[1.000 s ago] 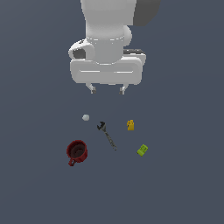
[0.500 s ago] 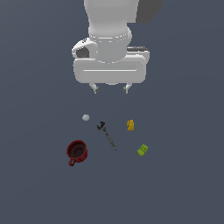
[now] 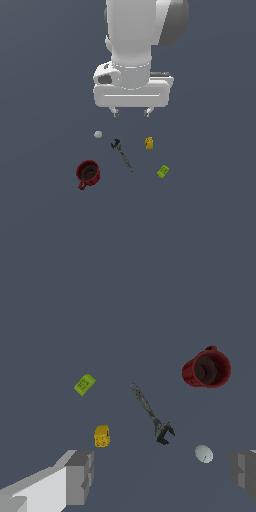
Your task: Pick up a designated object from a clutter of objects.
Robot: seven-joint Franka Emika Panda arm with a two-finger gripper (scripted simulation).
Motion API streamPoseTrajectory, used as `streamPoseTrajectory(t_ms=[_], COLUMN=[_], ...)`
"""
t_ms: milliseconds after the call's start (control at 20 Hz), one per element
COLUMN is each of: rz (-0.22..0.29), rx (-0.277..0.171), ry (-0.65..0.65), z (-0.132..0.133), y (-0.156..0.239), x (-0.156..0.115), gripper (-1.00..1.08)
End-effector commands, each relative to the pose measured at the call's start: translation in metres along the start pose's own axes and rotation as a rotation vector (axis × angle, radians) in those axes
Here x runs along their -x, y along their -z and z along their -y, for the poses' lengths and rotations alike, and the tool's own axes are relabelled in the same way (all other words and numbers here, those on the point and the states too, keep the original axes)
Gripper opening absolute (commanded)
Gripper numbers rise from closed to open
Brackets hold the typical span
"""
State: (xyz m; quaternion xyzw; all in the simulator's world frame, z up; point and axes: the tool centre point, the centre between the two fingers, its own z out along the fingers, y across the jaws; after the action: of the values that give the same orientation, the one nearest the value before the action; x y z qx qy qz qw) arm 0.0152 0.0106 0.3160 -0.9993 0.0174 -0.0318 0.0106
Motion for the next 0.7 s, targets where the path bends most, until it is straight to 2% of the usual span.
streamPoseTrajectory(t_ms=[0, 300, 650], rz=[0.005, 0.020, 0.040], rx=[0.005, 0.017, 0.025], ry=[0.007, 0.034, 0.076], z=[0.007, 0.029, 0.059], y=[-0.019, -0.080, -0.158], x=[0.002, 0.012, 0.041], gripper=[1.00, 1.00, 1.00])
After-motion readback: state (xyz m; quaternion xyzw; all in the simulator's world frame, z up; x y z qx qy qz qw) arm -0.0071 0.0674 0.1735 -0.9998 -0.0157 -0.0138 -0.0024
